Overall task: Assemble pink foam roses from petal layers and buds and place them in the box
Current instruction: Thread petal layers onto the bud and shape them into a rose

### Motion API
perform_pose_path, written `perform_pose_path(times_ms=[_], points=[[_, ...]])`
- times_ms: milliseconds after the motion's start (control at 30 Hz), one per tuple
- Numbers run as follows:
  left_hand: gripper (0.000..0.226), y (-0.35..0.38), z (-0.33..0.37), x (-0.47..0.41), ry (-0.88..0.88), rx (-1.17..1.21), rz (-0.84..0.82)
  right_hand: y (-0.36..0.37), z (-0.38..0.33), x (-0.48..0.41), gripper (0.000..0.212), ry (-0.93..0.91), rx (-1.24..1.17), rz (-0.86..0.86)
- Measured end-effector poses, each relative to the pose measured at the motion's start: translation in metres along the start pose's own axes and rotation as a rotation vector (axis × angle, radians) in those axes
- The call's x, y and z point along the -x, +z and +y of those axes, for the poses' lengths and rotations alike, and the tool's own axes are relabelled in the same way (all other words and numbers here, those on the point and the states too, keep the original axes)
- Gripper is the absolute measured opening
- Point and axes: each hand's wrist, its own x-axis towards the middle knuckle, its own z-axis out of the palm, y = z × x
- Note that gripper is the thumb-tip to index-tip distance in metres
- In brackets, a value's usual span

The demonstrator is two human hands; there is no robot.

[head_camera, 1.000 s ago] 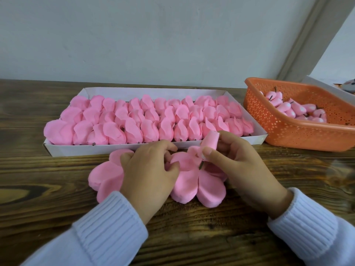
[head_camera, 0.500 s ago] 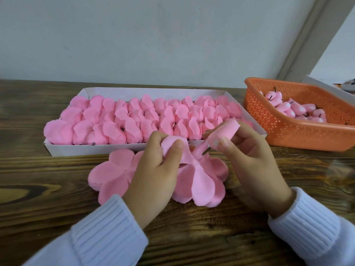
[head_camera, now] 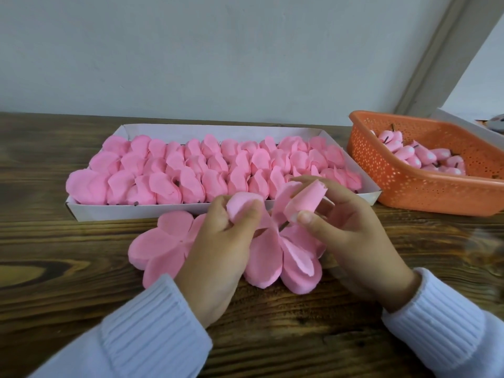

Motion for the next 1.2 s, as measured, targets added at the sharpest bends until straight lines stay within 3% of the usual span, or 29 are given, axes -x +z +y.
perform_pose_path(times_ms=[100, 233, 367, 533, 767, 1000, 1200], points=[[0.049, -0.003, -0.001, -0.001, -0.013, -0.001, -0.146, 0.001, -0.001, 0.001, 0.03, -0.003, 0.016, 0.012], [0.031, -0.005, -0.002, -0.002, -0.028, -0.019, -0.169, 0.001, -0.003, 0.002, 0.025, -0.018, 0.068, 0.027], [0.033, -0.003, -0.003, -0.002, -0.001, -0.087, -0.142, 0.003, -0.005, 0.002, 0.017, -0.037, 0.101, 0.088], [0.009, -0.003, 0.0, 0.0, -0.047, -0.08, -0.189, 0.002, -0.009, 0.002, 0.022, -0.099, 0.119, 0.049], [0.017, -0.002, 0.001, 0.0, -0.13, -0.04, -0.237, 0.003, -0.006, 0.003, 0.023, -0.117, 0.348, -0.004], [0.013, -0.002, 0.002, 0.002, -0.087, 0.036, -0.245, 0.005, -0.009, 0.003, 0.014, -0.158, 0.499, 0.025], [0.027, 0.0, 0.004, 0.005, -0.099, 0.034, -0.362, 0.007, -0.012, 0.005, 0.025, -0.128, 0.665, -0.069]])
